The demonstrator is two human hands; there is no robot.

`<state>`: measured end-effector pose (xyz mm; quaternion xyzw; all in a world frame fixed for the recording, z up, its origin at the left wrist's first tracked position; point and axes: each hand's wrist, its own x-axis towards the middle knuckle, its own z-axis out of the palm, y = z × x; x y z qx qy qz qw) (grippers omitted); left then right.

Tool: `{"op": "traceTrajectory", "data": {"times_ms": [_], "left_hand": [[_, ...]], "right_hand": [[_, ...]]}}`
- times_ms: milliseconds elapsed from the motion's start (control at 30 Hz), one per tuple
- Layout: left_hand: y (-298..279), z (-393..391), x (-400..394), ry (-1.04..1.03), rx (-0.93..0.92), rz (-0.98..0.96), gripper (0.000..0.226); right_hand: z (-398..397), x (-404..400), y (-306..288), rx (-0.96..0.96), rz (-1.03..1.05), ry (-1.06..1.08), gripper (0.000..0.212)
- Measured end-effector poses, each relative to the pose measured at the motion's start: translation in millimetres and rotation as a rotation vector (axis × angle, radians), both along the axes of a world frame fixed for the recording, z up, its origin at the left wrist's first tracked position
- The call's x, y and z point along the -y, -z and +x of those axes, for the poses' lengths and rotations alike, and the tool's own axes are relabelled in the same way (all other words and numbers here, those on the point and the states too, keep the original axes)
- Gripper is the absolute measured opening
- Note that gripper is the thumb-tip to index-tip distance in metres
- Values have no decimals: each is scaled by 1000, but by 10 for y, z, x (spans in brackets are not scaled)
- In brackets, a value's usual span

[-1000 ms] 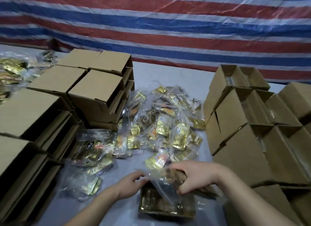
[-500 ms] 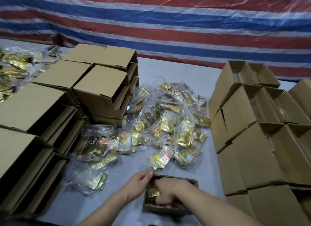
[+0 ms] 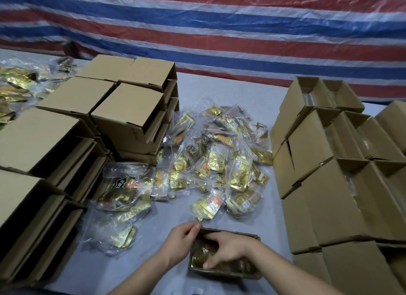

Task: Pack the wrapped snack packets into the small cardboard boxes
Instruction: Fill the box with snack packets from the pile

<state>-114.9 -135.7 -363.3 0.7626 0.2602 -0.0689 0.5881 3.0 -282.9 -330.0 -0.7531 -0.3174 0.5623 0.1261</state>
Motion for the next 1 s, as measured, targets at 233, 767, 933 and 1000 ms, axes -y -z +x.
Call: {"op": "traceTrajectory", "data": {"times_ms": [233, 767, 933, 1000], "left_hand": [[8, 21, 22, -37, -18, 4, 22], [-192, 77, -13, -53, -99, 87, 22], [-290, 178, 43, -77, -133, 115, 22], [-351, 176, 65, -122, -177, 141, 17]], "right_hand": [[-153, 69, 52, 57, -184, 32, 61], [59, 349, -331, 710, 248, 31, 49], [72, 199, -271, 629, 20, -82, 30], [88, 190, -290, 594, 4, -24, 36]]}}
